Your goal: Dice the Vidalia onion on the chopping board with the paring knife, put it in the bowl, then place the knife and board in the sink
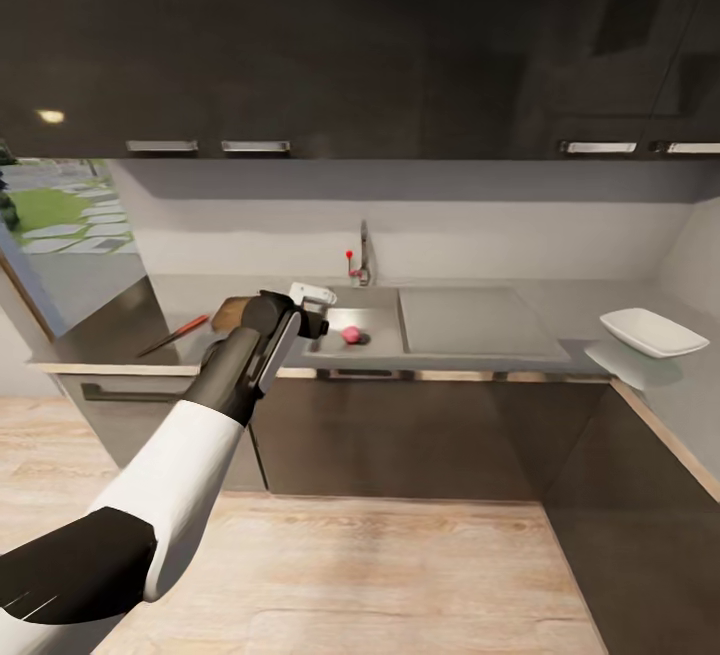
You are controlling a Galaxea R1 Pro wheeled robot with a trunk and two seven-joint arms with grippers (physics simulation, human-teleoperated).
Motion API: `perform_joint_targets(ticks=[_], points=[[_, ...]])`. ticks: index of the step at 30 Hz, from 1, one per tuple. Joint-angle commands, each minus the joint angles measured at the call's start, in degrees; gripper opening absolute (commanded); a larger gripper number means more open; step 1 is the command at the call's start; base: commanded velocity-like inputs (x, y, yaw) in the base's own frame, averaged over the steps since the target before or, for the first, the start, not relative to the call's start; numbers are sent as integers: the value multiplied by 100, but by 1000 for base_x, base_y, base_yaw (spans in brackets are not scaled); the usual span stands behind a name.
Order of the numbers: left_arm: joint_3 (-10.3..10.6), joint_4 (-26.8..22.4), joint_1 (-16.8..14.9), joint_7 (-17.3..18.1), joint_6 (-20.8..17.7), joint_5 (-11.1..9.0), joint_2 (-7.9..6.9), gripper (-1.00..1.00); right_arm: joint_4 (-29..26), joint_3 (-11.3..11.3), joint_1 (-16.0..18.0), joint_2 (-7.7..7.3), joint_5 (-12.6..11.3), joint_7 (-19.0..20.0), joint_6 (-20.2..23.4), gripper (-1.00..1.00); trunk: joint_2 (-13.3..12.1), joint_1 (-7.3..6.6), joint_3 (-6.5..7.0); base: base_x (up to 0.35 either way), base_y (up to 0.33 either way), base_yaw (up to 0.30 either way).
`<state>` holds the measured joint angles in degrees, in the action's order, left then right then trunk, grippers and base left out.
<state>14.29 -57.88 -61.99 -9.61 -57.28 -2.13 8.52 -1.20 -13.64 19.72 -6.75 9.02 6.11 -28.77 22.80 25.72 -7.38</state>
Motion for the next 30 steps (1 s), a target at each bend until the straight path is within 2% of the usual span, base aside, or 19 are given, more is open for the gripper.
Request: perform_joint_targets(ticks=[1,17,25,30], points=[[6,33,-6,-34,-22,-24,0,100,5,-55,5,-2,47,22,-20,100,12,6,-12,252,-189,0],[4,521,-6,-15,18,-21,4,100,6,-51,5,-2,47,30,-6,100,12,6,-12,254,-206,0],[3,647,-6,-14,23,-19,1,100,12,-48,5,5,47,23,33,100,12,6,-16,294,-114,0],[2,717,-6,-14,24,-19,-4,100,15,-36,5,28,47,26,688,100,12,6,-17,315,-7,0]])
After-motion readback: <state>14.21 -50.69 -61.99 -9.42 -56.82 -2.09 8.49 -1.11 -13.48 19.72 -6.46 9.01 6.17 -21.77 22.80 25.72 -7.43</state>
